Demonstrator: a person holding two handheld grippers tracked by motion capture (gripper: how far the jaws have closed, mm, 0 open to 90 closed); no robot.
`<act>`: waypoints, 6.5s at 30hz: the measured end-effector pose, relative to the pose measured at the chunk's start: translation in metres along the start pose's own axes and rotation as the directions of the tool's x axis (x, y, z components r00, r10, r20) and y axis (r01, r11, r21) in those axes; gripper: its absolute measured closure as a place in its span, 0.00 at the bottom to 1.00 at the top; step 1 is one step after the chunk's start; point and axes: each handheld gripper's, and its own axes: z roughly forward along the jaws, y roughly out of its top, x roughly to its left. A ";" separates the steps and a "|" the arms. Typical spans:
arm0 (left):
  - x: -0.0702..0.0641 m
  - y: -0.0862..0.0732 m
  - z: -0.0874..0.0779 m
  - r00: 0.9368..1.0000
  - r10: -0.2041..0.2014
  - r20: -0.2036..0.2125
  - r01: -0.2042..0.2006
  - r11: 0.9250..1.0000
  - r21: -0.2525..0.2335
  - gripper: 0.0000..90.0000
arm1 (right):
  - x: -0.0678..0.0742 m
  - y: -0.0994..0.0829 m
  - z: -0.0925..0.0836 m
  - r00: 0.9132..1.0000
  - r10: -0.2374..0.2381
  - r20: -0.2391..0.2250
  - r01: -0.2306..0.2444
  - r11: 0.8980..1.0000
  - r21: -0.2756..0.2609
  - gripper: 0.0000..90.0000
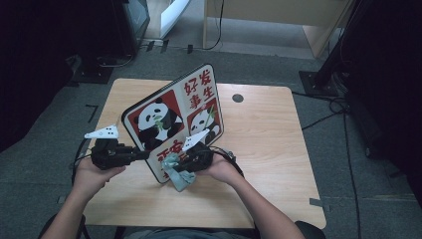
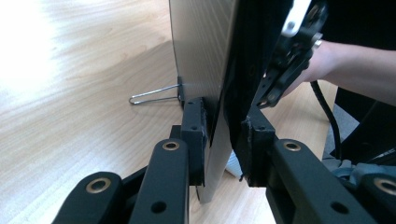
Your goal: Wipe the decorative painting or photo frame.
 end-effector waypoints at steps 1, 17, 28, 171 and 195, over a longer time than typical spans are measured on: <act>0.000 0.000 0.000 1.000 0.002 0.001 -0.002 1.000 -0.004 0.81 | 0.001 0.002 -0.003 1.000 -0.002 0.000 0.002 1.000 -0.012 0.92; 0.002 -0.002 -0.007 1.000 -0.003 0.001 0.003 1.000 -0.027 0.71 | 0.015 0.051 -0.053 0.999 0.031 0.038 -0.026 0.991 -0.134 0.93; 0.000 -0.012 -0.021 1.000 -0.026 -0.010 0.025 0.999 -0.044 0.70 | 0.024 0.083 -0.069 0.999 0.022 0.048 -0.014 0.986 -0.167 0.92; 0.016 0.000 -0.013 1.000 -0.012 -0.002 0.012 1.000 -0.027 0.91 | 0.024 0.031 0.007 0.997 -0.068 -0.022 0.066 0.995 -0.081 0.92; 0.018 0.002 -0.013 1.000 -0.015 0.010 0.016 1.000 -0.025 0.90 | 0.018 0.007 0.023 0.999 -0.017 -0.030 0.017 1.000 0.019 0.92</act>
